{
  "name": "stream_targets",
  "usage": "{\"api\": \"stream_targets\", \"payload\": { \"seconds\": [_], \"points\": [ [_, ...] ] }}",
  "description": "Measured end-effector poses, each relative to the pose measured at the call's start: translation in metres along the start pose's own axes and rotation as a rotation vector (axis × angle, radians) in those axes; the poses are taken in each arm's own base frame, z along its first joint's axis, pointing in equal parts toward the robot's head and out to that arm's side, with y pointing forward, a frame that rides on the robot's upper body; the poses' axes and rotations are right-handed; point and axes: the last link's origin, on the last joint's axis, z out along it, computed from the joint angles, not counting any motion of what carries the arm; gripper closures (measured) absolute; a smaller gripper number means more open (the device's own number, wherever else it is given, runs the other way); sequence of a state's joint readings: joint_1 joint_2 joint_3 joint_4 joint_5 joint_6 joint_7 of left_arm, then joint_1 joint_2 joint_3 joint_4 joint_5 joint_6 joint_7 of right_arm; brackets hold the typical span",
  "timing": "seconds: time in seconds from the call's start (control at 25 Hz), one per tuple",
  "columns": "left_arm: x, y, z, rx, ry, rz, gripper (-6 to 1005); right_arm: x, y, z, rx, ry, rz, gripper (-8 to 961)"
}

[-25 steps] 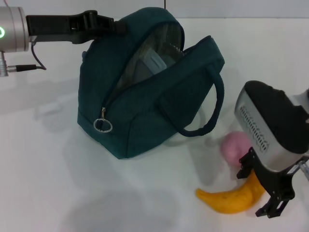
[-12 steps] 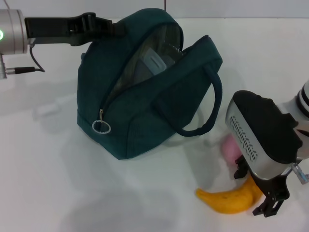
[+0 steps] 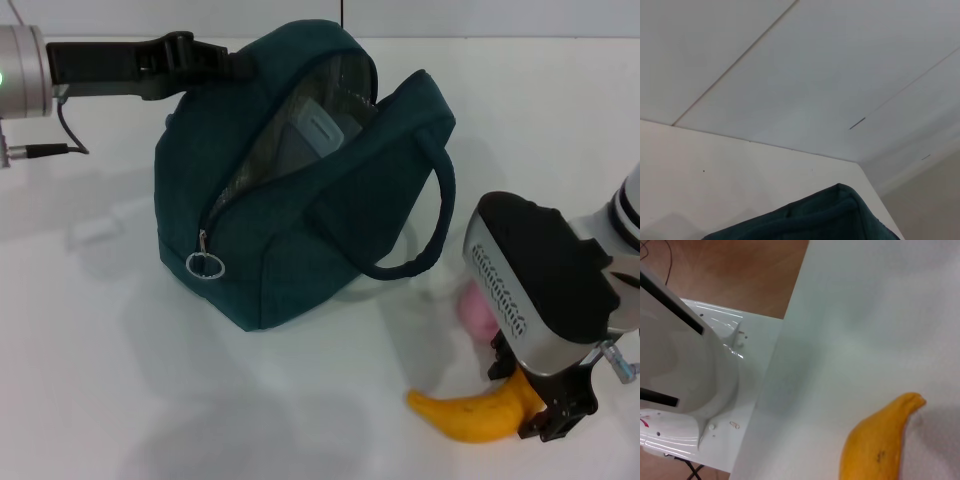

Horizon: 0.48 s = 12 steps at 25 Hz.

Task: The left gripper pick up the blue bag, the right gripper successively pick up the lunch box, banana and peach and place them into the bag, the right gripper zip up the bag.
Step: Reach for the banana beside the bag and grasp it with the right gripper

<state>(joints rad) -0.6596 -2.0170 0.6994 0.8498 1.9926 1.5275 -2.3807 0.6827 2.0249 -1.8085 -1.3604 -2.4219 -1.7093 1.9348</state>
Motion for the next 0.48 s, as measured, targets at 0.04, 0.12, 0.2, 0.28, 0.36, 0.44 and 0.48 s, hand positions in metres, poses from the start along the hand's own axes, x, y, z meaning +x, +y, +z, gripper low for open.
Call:
{"api": "stream_targets", "payload": {
  "seconds": [0.04,0.12,0.2,0.28,0.36,0.44,0.48],
  "points": [
    [-0.0002,0.0,-0.0001,0.0,0.0,0.0,916,0.0,0.0,0.0,0.0,0.0,0.0,311],
    [-0.0006,-0.0001,-0.0003,-0.001,-0.002,-0.001,916,0.0011,-0.0002,0.0016,0.001,0.014,0.002,341],
    [-0.0008,-0.0001,-0.0004,-0.001,-0.002,-0.001,916,0.0007,-0.0002,0.0039,0.001,0.024,0.0,340],
    [-0.0012,-0.0002,-0.0006,-0.002,-0.003,-0.002,916,-0.0002,-0.0003,0.0051,0.002,0.029,-0.001,339],
    [-0.0013,-0.0004,-0.001,-0.001,-0.003,-0.002,916,-0.0006,-0.0004,0.0056,0.004,0.03,-0.001,338],
    [-0.0012,-0.0004,-0.0011,-0.001,-0.003,-0.001,915,-0.0005,-0.0007,0.0056,0.006,0.031,-0.001,337],
    [-0.001,-0.0005,-0.0013,0.0,-0.003,0.0,915,0.0002,-0.0011,0.0054,0.008,0.036,0.0,336]
  ]
}}
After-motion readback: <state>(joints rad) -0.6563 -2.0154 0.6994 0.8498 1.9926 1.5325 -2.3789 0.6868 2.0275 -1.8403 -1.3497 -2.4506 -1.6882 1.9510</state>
